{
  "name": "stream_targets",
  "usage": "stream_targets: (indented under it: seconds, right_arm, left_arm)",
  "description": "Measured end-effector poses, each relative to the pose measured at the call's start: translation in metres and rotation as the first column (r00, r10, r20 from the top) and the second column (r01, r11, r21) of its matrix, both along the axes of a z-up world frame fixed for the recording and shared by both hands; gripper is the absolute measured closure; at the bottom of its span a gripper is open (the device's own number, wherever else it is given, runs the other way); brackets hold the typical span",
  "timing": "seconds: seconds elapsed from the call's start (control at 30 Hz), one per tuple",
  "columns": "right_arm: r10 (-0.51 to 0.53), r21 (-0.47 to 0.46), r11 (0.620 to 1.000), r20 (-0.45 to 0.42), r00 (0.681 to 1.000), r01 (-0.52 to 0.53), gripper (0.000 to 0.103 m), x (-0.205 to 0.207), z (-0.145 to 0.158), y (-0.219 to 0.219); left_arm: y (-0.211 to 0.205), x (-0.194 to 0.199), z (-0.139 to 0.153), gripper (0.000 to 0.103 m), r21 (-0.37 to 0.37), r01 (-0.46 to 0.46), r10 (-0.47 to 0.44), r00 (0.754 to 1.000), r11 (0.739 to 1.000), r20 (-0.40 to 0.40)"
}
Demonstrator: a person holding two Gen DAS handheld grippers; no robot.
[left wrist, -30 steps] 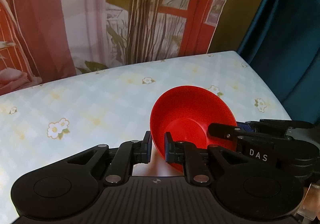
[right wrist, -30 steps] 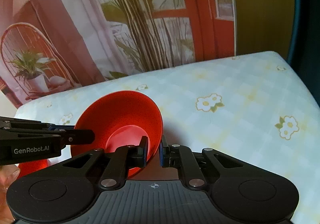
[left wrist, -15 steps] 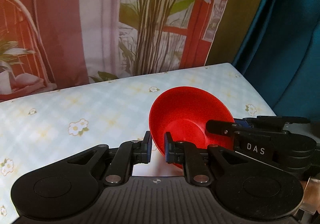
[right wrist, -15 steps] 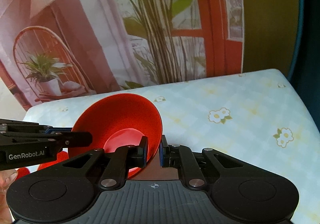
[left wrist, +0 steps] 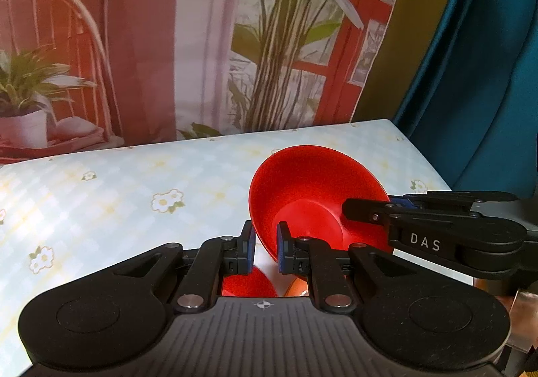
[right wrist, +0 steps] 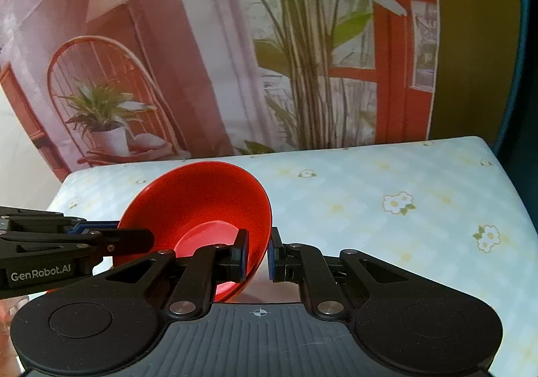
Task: Organize plates and bowls
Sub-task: 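Lift the red bowl with both grippers and lower it into another red bowl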
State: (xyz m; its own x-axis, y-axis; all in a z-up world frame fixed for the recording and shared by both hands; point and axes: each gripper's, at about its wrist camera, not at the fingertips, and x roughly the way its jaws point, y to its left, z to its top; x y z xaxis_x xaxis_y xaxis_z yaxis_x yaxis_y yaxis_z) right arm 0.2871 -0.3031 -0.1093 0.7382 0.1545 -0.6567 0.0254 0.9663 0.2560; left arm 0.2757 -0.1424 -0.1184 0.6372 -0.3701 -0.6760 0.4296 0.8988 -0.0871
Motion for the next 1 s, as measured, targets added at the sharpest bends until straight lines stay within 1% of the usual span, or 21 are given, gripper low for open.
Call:
stream_targets:
  seconds: [0.47, 0.63, 1.0]
  right_arm:
    - [0.048, -0.017, 0.999, 0.0, 0.999, -0.048, 0.092, -0.004, 0.007, 0.042]
    - [0.071, -0.016, 0.997, -0.015, 0.997, -0.072, 0.092, 0.001, 0.0, 0.058]
    - [0.115, -0.025, 0.993, -0.067, 0.991, -0.117, 0.093, 0.004, -0.022, 0.08]
  left_arm:
    - [0.043, -0.012, 0.003, 0.089, -0.034, -0.029, 0.029, 1.0, 0.999, 0.0]
    - [0.055, -0.013, -0.003, 0.089, -0.032, -0.052, 0.051, 0.999, 0.998, -0.012]
    - [0.073, -0.014, -0.026, 0.088, -0.024, -0.071, 0.07, 0.996, 0.997, -0.063]
